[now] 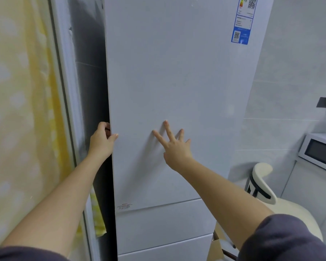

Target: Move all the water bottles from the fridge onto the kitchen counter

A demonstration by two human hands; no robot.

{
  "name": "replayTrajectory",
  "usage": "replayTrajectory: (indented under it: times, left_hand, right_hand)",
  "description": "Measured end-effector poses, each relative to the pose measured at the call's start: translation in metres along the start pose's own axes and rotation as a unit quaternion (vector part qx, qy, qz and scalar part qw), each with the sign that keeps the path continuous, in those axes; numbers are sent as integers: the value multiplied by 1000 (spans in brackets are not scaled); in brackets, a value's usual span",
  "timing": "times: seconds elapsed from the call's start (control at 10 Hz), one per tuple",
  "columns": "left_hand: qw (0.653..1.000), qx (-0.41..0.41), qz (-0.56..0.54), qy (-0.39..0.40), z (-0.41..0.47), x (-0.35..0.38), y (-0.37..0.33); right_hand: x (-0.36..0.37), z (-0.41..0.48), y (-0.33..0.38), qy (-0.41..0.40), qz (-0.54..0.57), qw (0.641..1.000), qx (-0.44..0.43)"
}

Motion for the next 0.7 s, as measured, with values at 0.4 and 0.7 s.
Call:
replayTrajectory:
  times: [0.4, 0.7]
  left_hand:
    - [999, -4, -18, -27, 15, 7, 11]
    - [986, 97, 94, -102, -37, 31, -5]
  right_hand:
    - [6, 12, 1, -14, -17, 1000, 0]
    - [-1, -29, -45, -7, 35, 999, 34]
Point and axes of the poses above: each hand's wrist, its own z-axis towards the middle knuckle, its own x-axis out of the palm, y = z × x, the point moved 5 cm from there along z, towards the middle knuckle, and after that the axes turned 2 degrees about -y, right-handed, at the moved point
